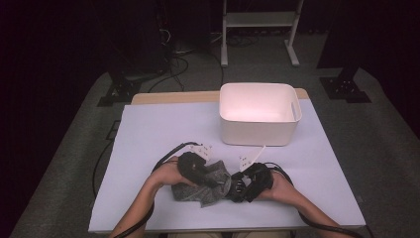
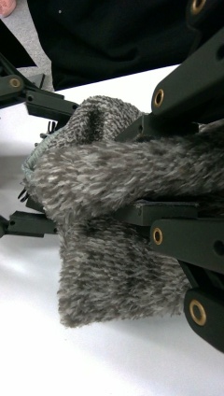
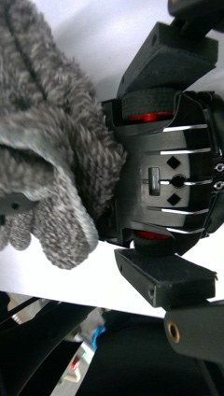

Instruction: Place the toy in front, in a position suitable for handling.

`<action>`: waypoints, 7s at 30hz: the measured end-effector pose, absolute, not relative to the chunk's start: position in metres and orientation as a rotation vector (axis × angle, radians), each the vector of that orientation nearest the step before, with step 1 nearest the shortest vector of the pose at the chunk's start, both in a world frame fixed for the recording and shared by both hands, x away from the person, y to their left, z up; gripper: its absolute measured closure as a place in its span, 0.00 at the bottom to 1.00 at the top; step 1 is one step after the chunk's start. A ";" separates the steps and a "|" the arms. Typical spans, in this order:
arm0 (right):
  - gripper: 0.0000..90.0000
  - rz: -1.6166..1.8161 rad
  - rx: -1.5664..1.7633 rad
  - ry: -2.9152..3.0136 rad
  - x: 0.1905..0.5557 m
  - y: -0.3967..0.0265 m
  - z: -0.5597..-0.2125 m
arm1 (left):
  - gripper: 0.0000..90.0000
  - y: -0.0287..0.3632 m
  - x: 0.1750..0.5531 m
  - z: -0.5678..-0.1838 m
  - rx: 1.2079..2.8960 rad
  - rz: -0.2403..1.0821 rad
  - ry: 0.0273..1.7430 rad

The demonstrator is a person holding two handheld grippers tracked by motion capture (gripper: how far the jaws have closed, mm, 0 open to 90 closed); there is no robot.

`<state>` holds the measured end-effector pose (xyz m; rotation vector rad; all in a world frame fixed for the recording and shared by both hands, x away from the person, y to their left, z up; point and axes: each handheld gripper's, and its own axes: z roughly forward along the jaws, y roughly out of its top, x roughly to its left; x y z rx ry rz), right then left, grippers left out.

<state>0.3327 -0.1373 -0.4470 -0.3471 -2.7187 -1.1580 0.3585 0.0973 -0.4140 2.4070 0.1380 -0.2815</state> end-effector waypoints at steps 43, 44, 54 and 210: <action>0.34 -1.214 -0.287 -2.804 0.312 -0.131 -0.440 | 0.74 0.112 0.361 -0.394 2.369 -0.246 0.159; 0.34 -1.223 -0.276 -2.818 0.310 -0.130 -0.440 | 0.72 0.108 0.361 -0.395 2.384 -0.245 0.156; 0.39 -1.280 -0.200 -2.854 0.302 -0.132 -0.437 | 0.74 0.105 0.354 -0.396 2.389 -0.266 0.123; 0.63 -1.316 -0.339 -2.854 0.316 -0.157 -0.443 | 0.83 0.144 0.345 -0.388 2.318 -0.065 0.097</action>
